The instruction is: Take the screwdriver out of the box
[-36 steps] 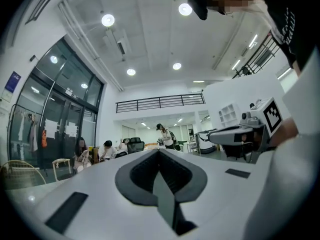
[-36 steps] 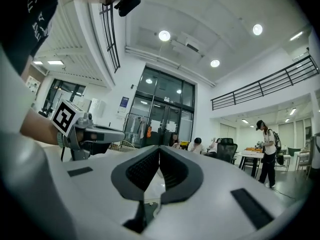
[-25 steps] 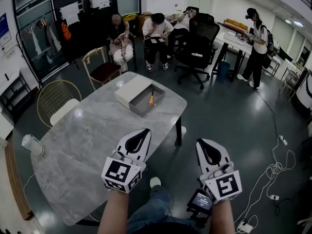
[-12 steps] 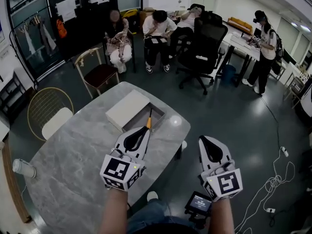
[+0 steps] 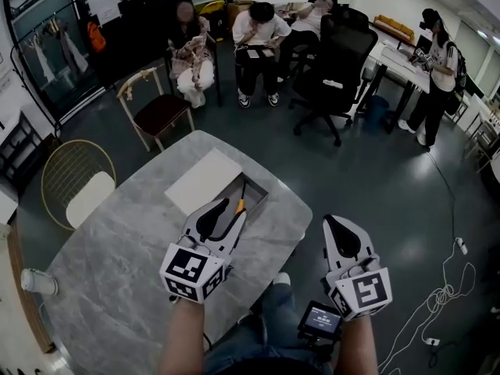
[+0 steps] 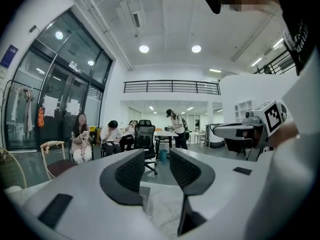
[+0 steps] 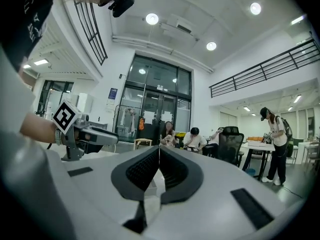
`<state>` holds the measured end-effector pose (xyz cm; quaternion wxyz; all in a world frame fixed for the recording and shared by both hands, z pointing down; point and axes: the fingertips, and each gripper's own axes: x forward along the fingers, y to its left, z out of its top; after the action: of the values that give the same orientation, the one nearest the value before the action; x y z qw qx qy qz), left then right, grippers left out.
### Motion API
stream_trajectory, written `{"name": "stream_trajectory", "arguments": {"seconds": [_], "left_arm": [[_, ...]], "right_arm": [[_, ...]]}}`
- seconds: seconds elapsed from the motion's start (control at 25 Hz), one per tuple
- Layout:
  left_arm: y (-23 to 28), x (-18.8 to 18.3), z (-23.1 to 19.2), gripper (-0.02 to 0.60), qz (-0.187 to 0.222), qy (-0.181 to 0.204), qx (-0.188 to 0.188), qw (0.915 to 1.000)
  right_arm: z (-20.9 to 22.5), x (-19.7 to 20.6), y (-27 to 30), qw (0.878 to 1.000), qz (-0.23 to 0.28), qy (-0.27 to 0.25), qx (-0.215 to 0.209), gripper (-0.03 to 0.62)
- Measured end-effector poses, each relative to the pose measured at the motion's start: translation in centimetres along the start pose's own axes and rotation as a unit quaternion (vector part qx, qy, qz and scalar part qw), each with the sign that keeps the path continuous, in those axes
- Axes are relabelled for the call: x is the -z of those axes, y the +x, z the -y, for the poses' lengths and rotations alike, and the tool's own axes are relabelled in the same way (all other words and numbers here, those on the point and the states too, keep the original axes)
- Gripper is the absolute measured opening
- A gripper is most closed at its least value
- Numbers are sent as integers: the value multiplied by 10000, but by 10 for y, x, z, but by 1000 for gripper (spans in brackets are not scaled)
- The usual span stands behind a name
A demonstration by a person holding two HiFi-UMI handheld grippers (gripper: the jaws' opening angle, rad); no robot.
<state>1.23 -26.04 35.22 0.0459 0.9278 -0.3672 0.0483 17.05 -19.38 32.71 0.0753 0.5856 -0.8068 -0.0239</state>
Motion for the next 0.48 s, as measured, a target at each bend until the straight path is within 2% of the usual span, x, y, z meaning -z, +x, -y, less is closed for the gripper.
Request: {"name": "stream_trajectory", "arguments": {"seconds": [0.48], "left_arm": [[95, 7, -59, 149, -322, -52, -538, 9980]], "right_arm": [[80, 15, 102, 9991, -43, 15, -415, 26]]}}
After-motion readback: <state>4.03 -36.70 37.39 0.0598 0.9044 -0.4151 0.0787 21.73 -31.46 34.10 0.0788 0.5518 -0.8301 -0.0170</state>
